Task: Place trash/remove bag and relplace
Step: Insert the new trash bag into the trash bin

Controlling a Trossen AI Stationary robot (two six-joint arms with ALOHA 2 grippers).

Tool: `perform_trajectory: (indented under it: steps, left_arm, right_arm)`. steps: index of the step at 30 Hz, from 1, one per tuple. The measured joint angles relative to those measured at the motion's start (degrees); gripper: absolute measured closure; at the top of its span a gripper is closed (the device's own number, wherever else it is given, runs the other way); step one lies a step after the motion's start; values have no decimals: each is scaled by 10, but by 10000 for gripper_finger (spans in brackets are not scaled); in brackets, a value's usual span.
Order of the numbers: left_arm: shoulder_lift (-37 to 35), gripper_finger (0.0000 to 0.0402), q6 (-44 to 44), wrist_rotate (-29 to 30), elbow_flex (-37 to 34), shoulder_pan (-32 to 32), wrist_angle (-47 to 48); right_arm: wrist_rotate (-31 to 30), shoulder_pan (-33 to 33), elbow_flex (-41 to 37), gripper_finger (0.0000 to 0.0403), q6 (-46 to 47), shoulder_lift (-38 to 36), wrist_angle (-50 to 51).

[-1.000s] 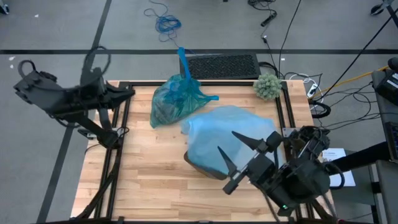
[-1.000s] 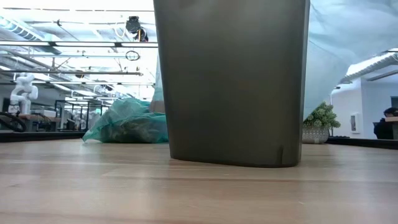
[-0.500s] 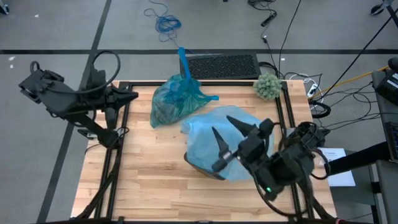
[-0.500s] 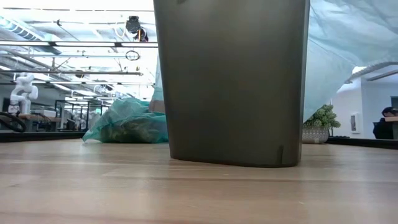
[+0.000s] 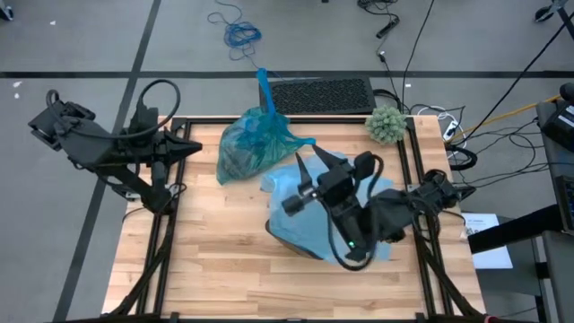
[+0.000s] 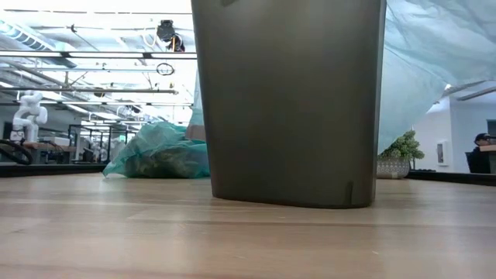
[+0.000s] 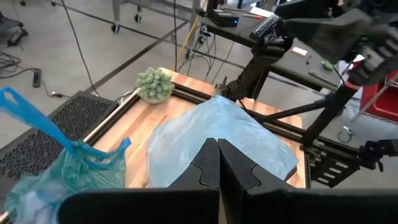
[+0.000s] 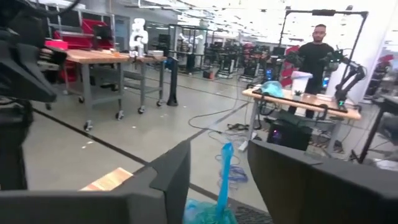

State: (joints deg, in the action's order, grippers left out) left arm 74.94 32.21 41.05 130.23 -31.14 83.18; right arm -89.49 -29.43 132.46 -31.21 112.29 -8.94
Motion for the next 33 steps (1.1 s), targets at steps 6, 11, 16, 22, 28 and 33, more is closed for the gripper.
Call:
perform_trajectory:
  steps: [6,11,16,22,28,33]
  left_arm:
    - [-4,402,-3,2,0,0,1]
    - [-10,402,-15,4,0,0,0]
    - [-10,402,-16,7,0,0,0]
    - [-10,402,-12,14,0,0,1]
    - [-9,402,-12,26,0,0,1]
    - [-8,402,-10,37,0,0,1]
  right_arm:
    - [134,18,0,341,162,-6,154]
    - [412,77,0,394,501,-34,484]
    - [660,146,0,389,610,-37,644]
    - [796,199,0,366,597,-37,695]
    - [808,237,0,249,596,-37,734]
    - [824,252,0,147,604,-23,734]
